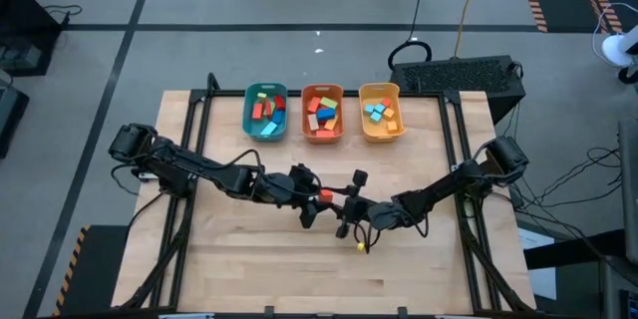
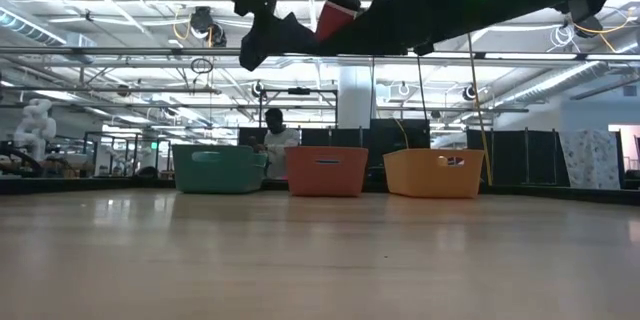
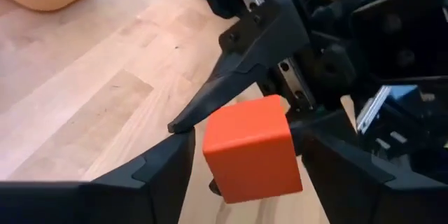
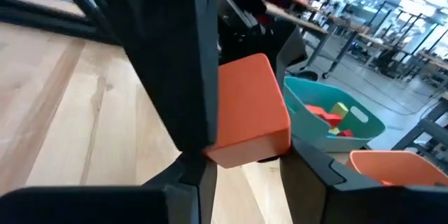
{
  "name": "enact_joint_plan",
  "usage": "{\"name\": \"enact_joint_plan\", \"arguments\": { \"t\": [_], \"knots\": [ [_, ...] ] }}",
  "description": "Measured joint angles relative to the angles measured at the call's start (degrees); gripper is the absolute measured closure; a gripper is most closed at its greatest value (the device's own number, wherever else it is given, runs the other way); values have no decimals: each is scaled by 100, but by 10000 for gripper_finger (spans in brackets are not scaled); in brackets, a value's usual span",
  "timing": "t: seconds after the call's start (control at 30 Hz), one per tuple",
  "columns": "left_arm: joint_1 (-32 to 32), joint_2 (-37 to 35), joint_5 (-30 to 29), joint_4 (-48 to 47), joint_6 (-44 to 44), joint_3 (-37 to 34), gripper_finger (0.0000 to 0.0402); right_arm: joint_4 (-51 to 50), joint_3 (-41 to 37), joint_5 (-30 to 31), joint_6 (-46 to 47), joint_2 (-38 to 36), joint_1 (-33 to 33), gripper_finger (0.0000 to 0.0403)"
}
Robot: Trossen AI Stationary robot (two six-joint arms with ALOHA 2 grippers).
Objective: Sort blocks by size
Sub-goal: Put the orange cube block into the yellow bin
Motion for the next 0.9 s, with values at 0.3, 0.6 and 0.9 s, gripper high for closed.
{"name": "enact_joint_plan", "arguments": {
  "t": [0.3,0.6,0.9],
  "knots": [
    [138,-608,-197,71,561,11,136,-1124,-4,-640,591,-583,-212,290],
    [85,-1496,-1246,-993,1427,9,136,-2664,-4,-1447,1093,-1472,-857,288],
    [-26,-1690,-1889,-1749,1701,-240,136,-4189,-4,-2259,1341,-2282,-2055,287]
  ]
}}
